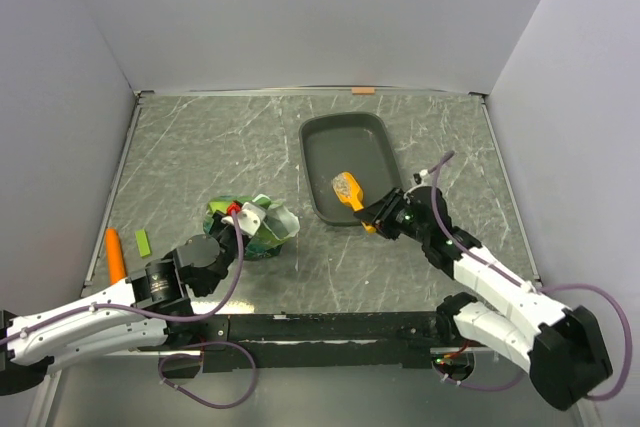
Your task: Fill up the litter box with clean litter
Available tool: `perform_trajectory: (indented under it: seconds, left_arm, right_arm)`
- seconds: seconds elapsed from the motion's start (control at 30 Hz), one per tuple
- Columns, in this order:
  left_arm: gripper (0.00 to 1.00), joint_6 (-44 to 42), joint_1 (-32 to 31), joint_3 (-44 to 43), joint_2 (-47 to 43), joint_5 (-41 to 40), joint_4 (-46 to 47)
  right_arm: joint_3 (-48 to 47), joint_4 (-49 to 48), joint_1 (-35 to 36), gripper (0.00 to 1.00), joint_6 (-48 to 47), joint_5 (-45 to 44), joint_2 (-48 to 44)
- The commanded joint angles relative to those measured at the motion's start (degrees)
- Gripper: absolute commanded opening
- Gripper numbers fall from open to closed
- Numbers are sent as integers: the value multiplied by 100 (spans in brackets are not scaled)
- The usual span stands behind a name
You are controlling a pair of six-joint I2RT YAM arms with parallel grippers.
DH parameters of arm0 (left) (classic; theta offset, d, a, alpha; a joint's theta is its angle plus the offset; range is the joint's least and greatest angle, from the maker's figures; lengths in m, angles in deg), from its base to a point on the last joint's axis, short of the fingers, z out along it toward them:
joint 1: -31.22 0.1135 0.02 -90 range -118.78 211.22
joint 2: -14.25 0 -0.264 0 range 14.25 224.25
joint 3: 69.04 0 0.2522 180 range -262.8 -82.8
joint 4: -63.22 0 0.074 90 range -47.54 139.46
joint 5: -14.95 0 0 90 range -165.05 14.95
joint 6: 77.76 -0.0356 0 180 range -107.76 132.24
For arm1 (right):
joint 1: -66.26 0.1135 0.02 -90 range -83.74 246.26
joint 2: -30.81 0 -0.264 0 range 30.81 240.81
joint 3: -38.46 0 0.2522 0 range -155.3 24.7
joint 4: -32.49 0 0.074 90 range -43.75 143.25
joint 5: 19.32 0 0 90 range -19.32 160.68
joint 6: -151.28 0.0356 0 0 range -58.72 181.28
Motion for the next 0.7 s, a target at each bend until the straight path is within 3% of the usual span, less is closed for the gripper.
perform_trajectory:
  seconds: [0.0, 0.23, 0.4, 0.63, 0.67]
  left_arm:
    - [1, 164, 12, 25, -50, -22, 42]
    - [1, 190, 12, -2, -41, -75, -2]
    - [1, 199, 4, -2, -67, -110, -28]
    - [1, 190, 12, 7, -94, -171, -28]
    - [1, 199, 12, -2, -76, -163, -46]
  right_arm:
    - [-650, 242, -46, 0, -833, -254, 646]
    - [-1784, 1120, 129, 0, -2143, -121, 1912]
    - [-2881, 2333, 551, 0, -3153, -621, 2712]
    - [-4061, 3669, 1499, 0, -4043, -2544, 3477]
    - [-4280, 3801, 1718, 0, -4191, -3165, 3530]
